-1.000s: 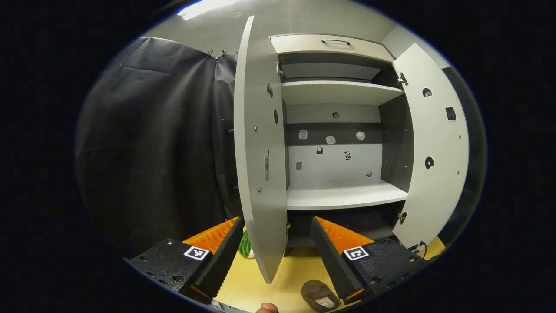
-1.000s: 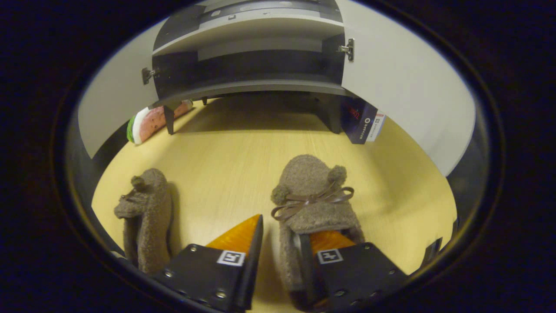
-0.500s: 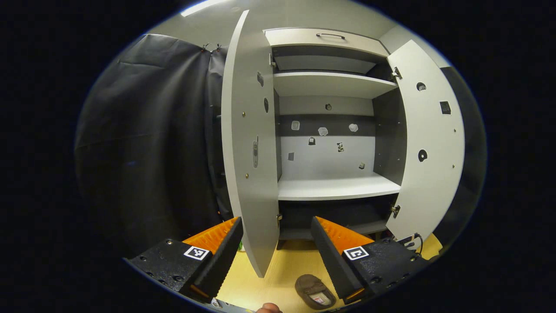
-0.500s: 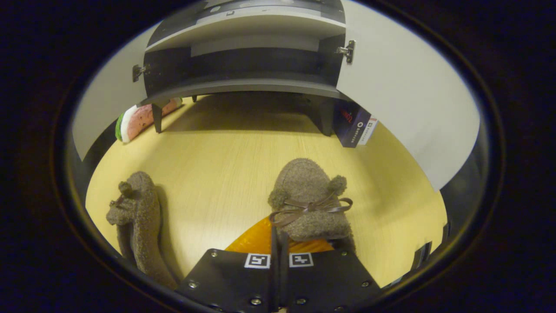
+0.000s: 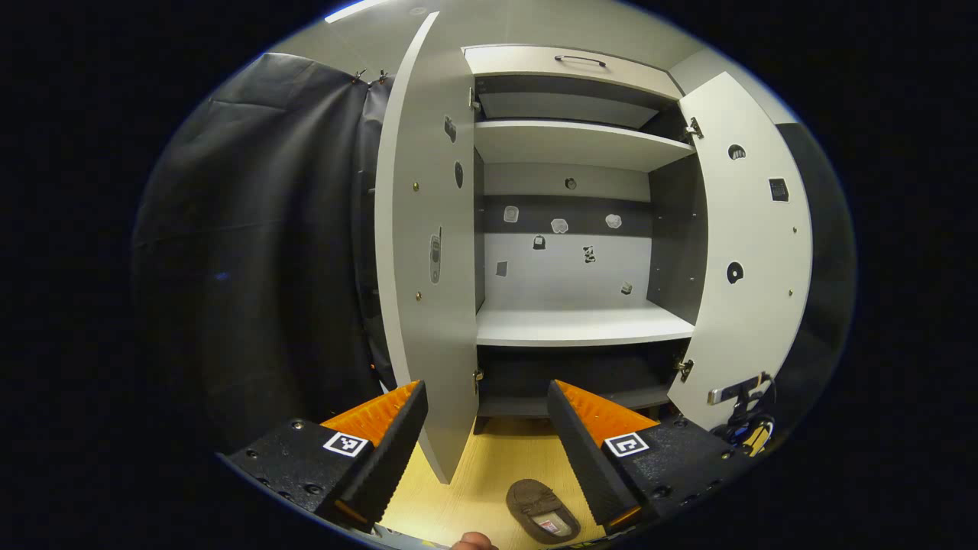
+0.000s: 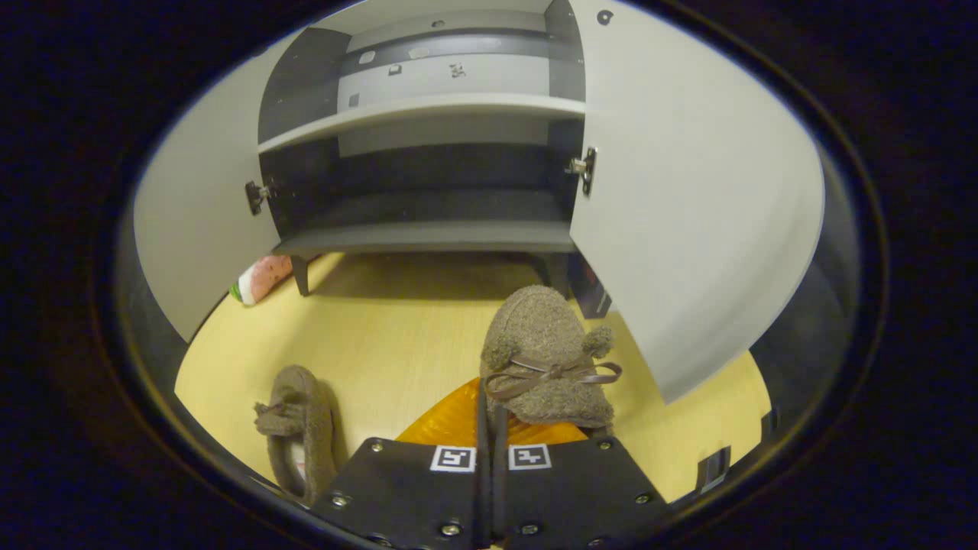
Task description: Grab one shoe with the right hand and put it into the shoe cabinet, grab the other shoe with the left hand and put it into the shoe cabinet; then close the right door with the right hand and the left door with the left hand.
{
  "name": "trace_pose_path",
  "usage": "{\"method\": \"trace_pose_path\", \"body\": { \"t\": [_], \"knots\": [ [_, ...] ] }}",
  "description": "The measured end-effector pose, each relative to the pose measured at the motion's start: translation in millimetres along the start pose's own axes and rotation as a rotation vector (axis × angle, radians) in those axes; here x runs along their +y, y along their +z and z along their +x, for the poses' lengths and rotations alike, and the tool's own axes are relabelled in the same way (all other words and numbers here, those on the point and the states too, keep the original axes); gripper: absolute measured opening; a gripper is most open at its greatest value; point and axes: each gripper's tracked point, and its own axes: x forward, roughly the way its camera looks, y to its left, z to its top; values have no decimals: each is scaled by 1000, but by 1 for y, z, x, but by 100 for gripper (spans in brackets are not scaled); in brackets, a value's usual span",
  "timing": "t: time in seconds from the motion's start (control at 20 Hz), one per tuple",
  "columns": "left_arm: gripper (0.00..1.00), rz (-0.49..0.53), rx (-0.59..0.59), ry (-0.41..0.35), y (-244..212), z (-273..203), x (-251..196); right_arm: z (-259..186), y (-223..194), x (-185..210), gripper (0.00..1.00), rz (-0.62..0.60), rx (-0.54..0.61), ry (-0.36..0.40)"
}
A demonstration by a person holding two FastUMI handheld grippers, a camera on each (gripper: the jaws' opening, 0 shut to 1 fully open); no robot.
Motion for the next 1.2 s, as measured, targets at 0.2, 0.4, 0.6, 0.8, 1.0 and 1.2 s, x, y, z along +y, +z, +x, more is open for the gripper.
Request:
{"method": "trace_pose_path", "body": {
  "t": [0.2,0.4,0.6,0.8,1.0,1.2],
  "knots": [
    [97,-20,-8,-10,3,8,-5,-18,67,11,2,-14,-116,29],
    [97,-3,-18,-24,10,15,-9,-33,147,33,2,-31,-233,66],
    [96,-9,-29,-31,17,23,-10,-35,236,50,1,-24,-339,105],
    [97,-25,-35,-25,18,28,-3,-16,317,59,1,-62,-423,93],
    [97,-48,-33,-24,16,31,3,22,366,58,1,-69,-420,61],
    [97,-31,-22,-24,10,31,10,59,389,52,1,-74,-391,22]
  ]
}}
